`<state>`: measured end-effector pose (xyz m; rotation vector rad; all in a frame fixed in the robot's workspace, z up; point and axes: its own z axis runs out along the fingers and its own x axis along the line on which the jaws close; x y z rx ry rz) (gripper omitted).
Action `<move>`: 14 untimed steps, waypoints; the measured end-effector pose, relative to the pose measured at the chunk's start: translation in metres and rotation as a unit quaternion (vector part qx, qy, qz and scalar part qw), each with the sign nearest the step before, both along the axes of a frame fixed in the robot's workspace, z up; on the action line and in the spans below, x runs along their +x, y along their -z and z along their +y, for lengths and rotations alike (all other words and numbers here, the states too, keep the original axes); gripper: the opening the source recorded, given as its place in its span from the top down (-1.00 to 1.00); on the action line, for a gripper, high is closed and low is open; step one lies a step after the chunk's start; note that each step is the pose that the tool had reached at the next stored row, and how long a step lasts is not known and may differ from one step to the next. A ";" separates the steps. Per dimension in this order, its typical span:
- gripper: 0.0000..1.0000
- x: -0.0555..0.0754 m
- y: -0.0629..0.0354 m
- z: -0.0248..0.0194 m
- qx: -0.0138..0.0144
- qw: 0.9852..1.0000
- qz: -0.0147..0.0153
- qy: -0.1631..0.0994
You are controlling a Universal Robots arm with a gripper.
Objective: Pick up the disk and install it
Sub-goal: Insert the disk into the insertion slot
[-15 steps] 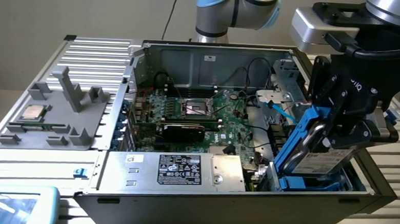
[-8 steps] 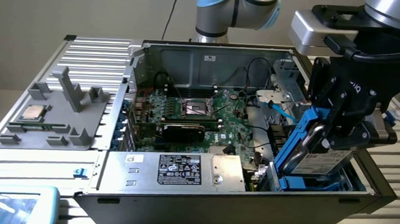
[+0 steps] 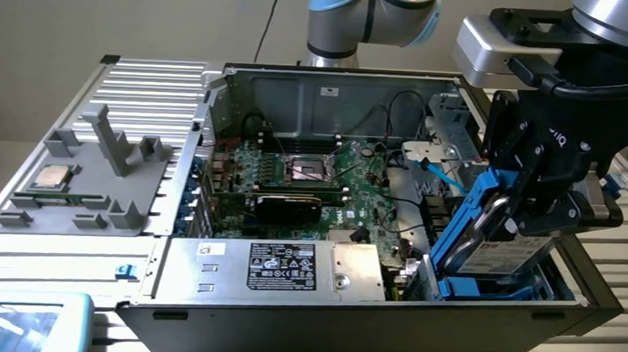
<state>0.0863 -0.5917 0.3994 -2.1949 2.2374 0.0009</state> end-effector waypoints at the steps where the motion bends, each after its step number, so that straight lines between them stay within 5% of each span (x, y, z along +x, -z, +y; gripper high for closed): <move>1: 0.25 0.000 0.0000 0.0000 0.000 1.000 0.000 0.000; 6: 0.22 0.000 0.0000 0.0000 0.000 1.000 0.000 0.000; 9: -0.02 0.000 0.0000 0.0000 0.000 1.000 0.000 0.000; 14: -0.15 0.000 0.0000 0.0000 0.000 1.000 0.000 0.000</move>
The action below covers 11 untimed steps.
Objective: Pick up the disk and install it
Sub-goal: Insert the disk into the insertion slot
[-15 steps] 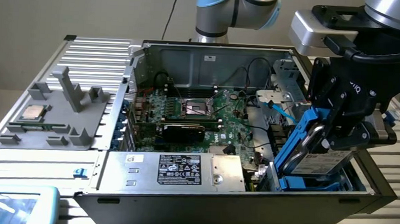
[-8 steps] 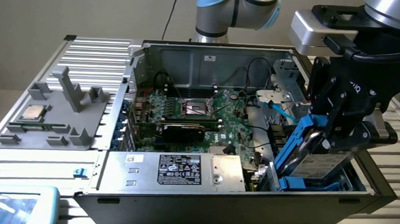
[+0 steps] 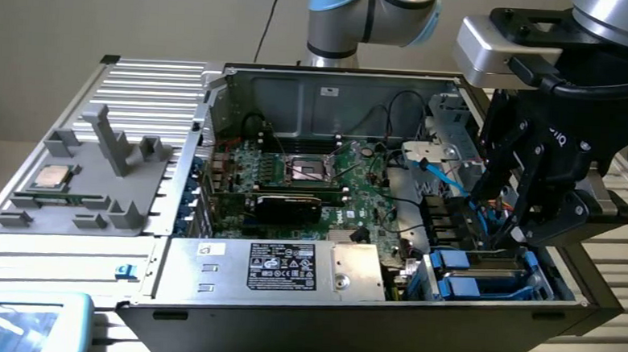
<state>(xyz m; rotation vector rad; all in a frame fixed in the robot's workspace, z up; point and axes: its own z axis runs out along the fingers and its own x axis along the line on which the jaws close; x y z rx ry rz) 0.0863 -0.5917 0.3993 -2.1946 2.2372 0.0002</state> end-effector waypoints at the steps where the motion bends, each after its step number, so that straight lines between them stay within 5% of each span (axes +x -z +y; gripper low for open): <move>1: -0.15 0.000 0.0000 0.0000 0.000 1.000 0.000 0.000; 11: -0.15 0.000 0.0000 0.0000 0.000 1.000 0.000 0.000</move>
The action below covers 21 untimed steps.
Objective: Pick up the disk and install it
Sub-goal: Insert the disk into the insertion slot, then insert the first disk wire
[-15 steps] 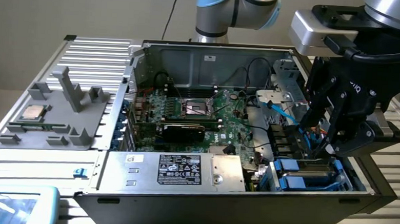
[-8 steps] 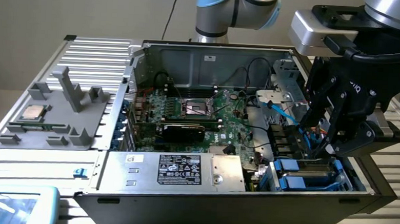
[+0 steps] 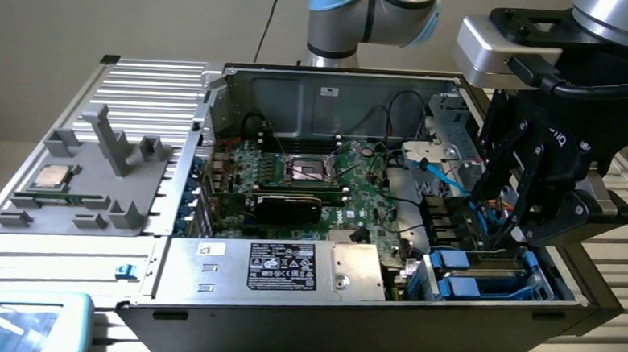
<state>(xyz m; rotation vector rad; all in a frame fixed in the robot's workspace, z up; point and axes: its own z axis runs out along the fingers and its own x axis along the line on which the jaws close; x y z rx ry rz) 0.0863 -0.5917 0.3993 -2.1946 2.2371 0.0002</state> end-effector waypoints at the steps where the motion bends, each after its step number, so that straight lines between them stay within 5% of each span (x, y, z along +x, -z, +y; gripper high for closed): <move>1: -0.15 0.000 0.0000 0.0000 0.000 1.000 0.000 0.000; 5: -0.15 0.000 0.0000 0.0002 0.000 1.000 0.000 0.000; 21: -0.15 0.034 0.0031 0.0252 -0.001 1.000 0.001 0.000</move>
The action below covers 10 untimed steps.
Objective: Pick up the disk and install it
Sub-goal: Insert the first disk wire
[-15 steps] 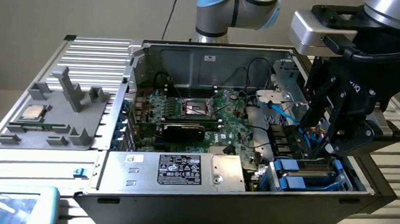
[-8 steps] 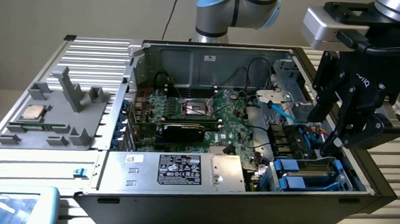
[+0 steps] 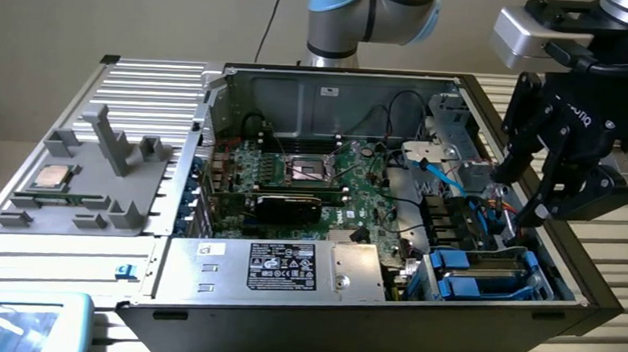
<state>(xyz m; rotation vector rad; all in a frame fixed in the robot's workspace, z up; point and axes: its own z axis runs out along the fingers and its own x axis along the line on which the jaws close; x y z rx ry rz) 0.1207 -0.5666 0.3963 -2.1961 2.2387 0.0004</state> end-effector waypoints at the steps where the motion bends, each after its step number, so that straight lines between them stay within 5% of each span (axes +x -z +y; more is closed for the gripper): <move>1: -0.15 0.002 0.0004 0.0016 0.000 1.000 0.000 0.000; 5: -0.15 0.009 0.0035 0.0077 0.000 1.000 0.000 0.001; 10: -0.15 0.012 0.0092 0.0078 0.001 1.000 0.000 0.019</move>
